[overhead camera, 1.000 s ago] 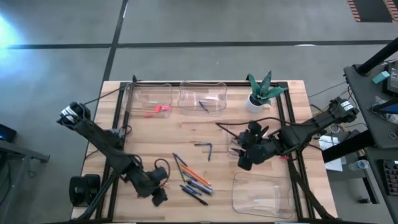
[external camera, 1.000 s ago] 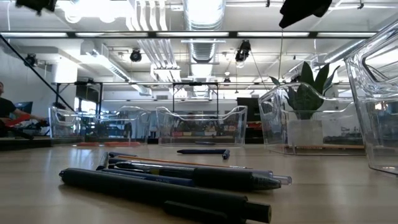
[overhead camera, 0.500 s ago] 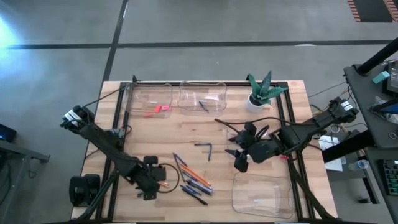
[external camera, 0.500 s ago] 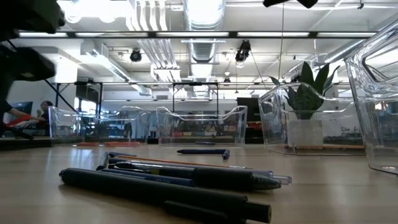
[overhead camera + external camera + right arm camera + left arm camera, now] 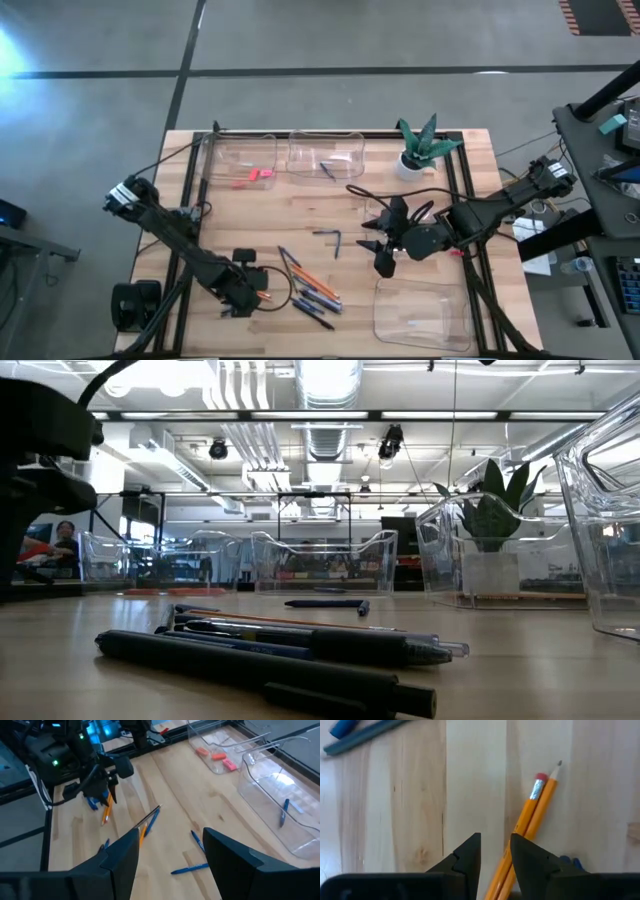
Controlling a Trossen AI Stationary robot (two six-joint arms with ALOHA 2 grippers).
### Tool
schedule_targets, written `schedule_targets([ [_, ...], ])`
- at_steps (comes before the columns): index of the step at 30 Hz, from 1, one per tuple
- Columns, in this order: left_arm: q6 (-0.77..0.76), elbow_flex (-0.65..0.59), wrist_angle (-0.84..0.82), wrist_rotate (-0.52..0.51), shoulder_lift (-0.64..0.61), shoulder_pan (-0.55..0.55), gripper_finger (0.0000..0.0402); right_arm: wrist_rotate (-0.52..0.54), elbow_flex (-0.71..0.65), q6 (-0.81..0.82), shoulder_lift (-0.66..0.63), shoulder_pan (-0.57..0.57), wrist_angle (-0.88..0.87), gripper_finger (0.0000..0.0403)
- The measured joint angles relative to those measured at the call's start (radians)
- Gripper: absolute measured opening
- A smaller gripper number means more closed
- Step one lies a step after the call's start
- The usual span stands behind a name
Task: Sort crayons/erasers/pens/pencils in bins
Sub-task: Put the orange pencil into the middle transparent bin
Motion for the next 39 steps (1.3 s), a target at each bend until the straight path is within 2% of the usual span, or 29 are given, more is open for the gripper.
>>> schedule_targets([
  [14, 0.024, -0.002, 0.009, 0.026, 0.009, -0.001, 0.009, 0.001, 0.0, 0.026, 0.0, 0.0, 0.001, 0.021],
  [20, 0.027, -0.002, 0.014, 0.096, 0.007, -0.028, 0.009, 0.001, 0.0, 0.041, 0.0, 0.0, 0.001, 0.021],
  [27, 0.117, -0.002, 0.027, 0.095, 0.009, -0.048, 0.009, 0.001, 0.0, 0.046, 0.0, 0.0, 0.001, 0.021],
  [32, 0.123, -0.003, 0.027, 0.016, 0.009, -0.046, 0.009, 0.003, 0.0, 0.045, 0.0, 0.0, 0.001, 0.021],
  [39, 0.118, -0.047, 0.045, 0.042, 0.008, -0.046, 0.009, 0.024, 0.0, 0.04, 0.0, 0.0, 0.0, 0.021],
])
